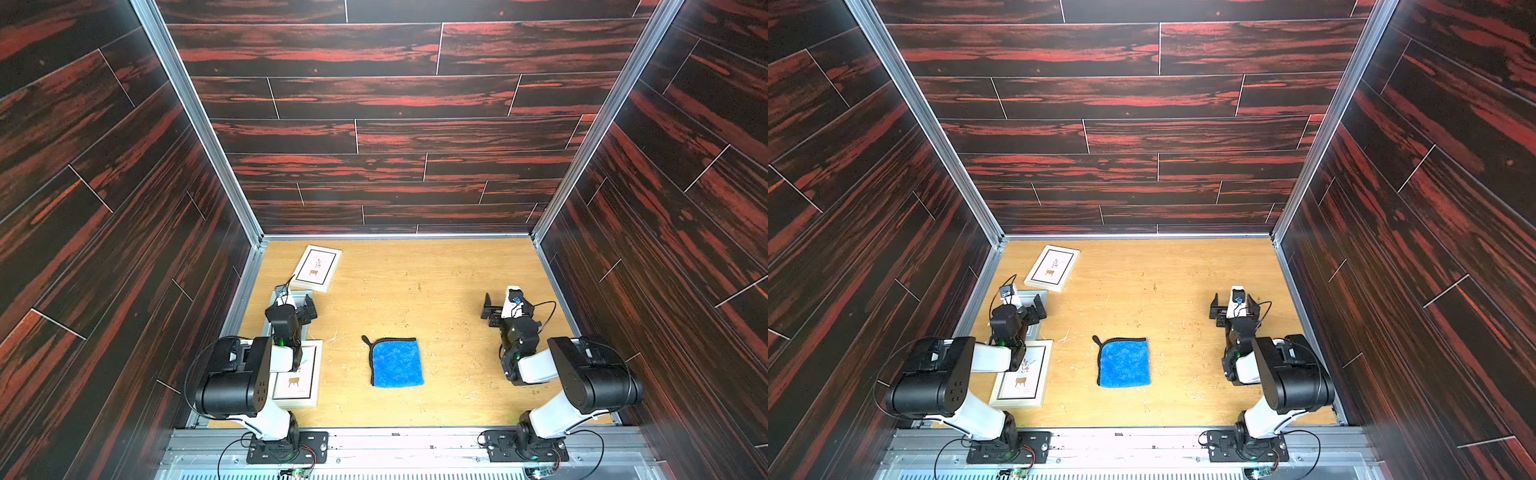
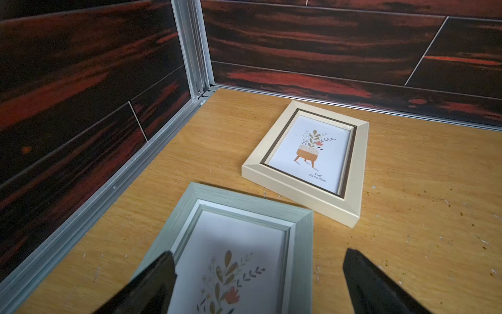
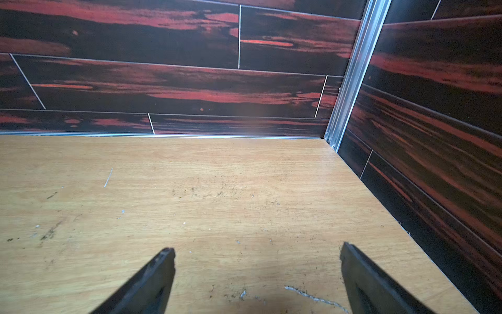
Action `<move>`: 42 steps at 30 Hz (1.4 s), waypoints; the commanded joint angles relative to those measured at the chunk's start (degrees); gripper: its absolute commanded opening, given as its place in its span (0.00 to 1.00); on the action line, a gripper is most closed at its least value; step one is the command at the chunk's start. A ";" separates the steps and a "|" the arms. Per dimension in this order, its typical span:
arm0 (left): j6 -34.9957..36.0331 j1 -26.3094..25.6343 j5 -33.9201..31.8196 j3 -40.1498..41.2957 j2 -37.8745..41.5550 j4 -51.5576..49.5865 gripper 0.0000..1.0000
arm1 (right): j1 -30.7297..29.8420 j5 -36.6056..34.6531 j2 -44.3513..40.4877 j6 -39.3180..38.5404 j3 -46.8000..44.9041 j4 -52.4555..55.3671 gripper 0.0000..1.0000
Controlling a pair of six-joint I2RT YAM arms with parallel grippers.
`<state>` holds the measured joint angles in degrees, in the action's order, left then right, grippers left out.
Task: Wipe the picture frame with a cloth
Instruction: Pick up the cleaning item at the center of the board.
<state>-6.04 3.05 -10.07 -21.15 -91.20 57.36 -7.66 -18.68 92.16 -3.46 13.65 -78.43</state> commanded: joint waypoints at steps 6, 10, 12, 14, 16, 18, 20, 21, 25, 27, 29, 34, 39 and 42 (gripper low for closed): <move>-0.28 0.29 -0.22 -1.02 0.37 -0.33 1.00 | -0.12 -0.48 0.04 0.48 0.46 -0.54 0.98; -0.26 0.29 -0.22 -1.01 0.47 -0.36 1.00 | -0.16 -0.43 -0.05 0.48 0.42 -0.55 0.98; -0.28 0.30 -0.22 -1.01 0.43 -0.33 1.00 | -0.11 -0.47 -0.05 0.48 0.41 -0.54 0.98; -0.23 0.29 -0.21 -1.01 0.39 -0.32 1.00 | -0.16 -0.41 -0.02 0.48 0.42 -0.54 0.98; -0.28 0.31 -0.22 -1.00 0.42 -0.38 1.00 | -0.12 -0.45 -0.05 0.48 0.42 -0.54 0.98; -0.33 0.29 -0.22 -1.05 0.43 -0.37 1.00 | -0.12 -0.46 0.00 0.48 0.44 -0.56 0.98; -0.30 0.36 -0.16 -1.00 0.42 -0.34 1.00 | -0.16 -0.46 0.03 0.48 0.41 -0.53 0.98; -0.35 0.36 -0.13 -1.00 0.39 -0.35 1.00 | -0.16 -0.44 -0.03 0.48 0.46 -0.56 0.98; -0.36 0.29 -0.13 -1.00 0.48 -0.38 1.00 | -0.16 -0.41 0.04 0.48 0.42 -0.53 0.98; -0.29 0.25 -0.18 -0.79 0.54 -0.17 1.00 | -0.13 -0.42 -0.09 0.48 0.41 -0.65 0.98; -0.54 0.31 -0.84 -0.14 1.43 0.47 1.00 | -0.15 -0.27 -0.13 0.48 0.24 -0.88 0.98; -0.33 0.26 0.33 1.45 9.46 -4.28 1.00 | -1.85 2.70 -3.03 -3.21 -1.76 -2.53 0.98; -3.39 -0.32 1.26 -0.17 23.88 -20.25 1.00 | -8.61 -3.97 -13.50 -8.54 0.85 9.99 0.98; -12.04 -0.32 -0.91 -2.89 31.71 -30.43 1.00 | -11.39 -3.43 -18.68 -5.83 6.93 24.68 0.98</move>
<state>-10.31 2.83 -9.47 -21.06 -64.75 39.70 -17.17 -20.49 76.95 -9.21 15.33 -67.31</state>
